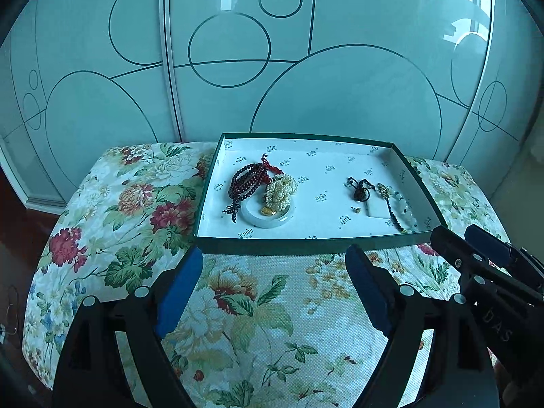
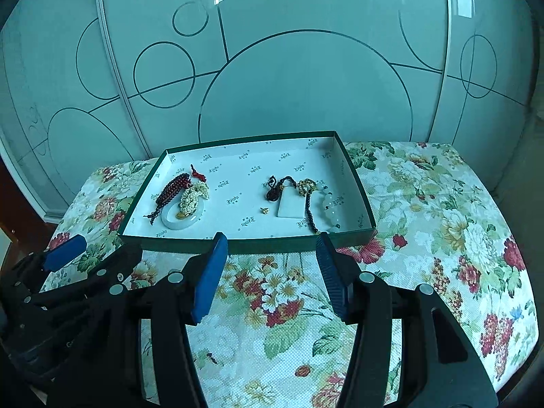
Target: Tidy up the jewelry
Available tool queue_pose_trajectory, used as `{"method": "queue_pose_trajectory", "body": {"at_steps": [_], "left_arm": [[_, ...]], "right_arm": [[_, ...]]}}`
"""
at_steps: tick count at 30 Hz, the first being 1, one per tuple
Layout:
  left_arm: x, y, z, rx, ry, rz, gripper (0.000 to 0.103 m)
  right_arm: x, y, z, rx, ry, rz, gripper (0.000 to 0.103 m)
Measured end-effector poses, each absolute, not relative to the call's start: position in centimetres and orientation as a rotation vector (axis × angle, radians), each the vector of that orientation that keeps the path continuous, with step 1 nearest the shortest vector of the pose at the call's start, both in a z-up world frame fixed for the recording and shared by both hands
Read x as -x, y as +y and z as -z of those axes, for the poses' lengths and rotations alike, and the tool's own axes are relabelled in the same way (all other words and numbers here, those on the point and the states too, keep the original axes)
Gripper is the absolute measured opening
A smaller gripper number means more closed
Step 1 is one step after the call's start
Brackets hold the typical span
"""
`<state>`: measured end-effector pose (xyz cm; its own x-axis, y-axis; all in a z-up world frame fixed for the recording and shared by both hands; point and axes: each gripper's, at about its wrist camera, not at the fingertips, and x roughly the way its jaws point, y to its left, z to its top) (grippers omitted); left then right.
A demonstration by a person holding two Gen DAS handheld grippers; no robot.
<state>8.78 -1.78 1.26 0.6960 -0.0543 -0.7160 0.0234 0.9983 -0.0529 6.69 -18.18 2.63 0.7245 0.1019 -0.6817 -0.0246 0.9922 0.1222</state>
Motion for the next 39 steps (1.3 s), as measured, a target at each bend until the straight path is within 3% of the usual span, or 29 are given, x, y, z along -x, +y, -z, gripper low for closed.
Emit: {"method": "queue_pose_trajectory", "body": {"at_steps": [39], "left_arm": [[-5.9,-0.9,-3.4,0.039,0.755,0.023,0.085]], "right_arm": [[-3.5,-17.4,-4.5,-0.091,0.710,-0.076,0.054]]}}
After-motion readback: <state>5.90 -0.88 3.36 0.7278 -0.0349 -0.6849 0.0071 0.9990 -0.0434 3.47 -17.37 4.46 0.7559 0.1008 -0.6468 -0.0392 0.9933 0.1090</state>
